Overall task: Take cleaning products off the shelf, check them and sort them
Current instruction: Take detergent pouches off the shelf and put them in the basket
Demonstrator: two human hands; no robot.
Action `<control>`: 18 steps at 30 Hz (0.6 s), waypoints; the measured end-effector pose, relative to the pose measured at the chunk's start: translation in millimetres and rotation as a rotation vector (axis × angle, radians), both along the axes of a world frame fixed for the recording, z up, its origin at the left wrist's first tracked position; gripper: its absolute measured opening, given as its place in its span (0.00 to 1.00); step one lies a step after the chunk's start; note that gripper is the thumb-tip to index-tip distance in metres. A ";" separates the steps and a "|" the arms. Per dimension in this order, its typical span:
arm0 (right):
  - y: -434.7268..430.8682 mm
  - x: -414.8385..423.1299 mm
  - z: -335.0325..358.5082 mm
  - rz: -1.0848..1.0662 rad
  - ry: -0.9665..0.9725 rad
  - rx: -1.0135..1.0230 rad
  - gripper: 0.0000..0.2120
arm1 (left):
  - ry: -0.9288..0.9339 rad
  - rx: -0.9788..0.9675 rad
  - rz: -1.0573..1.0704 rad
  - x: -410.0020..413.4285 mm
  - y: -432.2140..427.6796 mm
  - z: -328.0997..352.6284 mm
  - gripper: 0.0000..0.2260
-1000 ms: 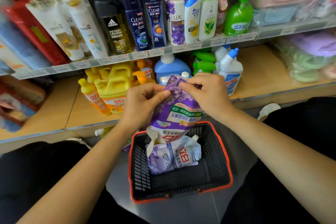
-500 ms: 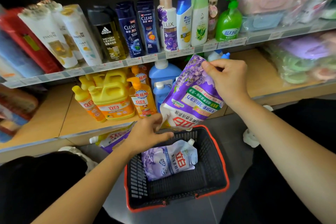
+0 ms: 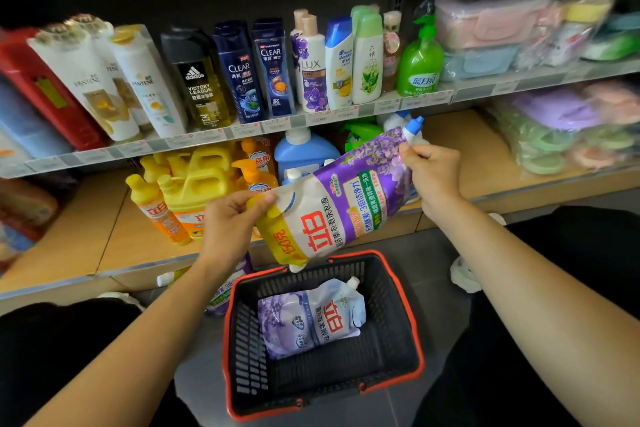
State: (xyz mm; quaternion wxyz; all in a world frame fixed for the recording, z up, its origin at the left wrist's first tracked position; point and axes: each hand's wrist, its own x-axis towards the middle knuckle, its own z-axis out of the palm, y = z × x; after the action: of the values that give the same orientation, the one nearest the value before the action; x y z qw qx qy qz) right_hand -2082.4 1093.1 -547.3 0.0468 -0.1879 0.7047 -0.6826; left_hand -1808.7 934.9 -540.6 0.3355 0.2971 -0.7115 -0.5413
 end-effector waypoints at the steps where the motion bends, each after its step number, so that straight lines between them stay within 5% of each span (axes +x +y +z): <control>1: -0.5 -1.3 -4.3 0.000 -0.035 0.018 0.18 | 0.009 -0.015 0.002 -0.3 0.4 2.2 0.04; 11: -14.4 12.8 -38.3 0.129 -0.117 0.302 0.04 | -0.006 -0.420 -0.028 -1.4 3.9 26.0 0.05; 18: -31.3 73.5 -18.9 0.809 0.234 0.415 0.25 | -0.093 -0.715 -0.164 -5.4 5.2 18.2 0.09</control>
State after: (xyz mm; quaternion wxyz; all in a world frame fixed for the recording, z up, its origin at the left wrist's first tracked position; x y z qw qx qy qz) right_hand -2008.8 1061.8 -566.2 0.2660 -0.5101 0.6970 -0.4281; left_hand -1814.1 940.1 -522.4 0.3409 0.1276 -0.8916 -0.2694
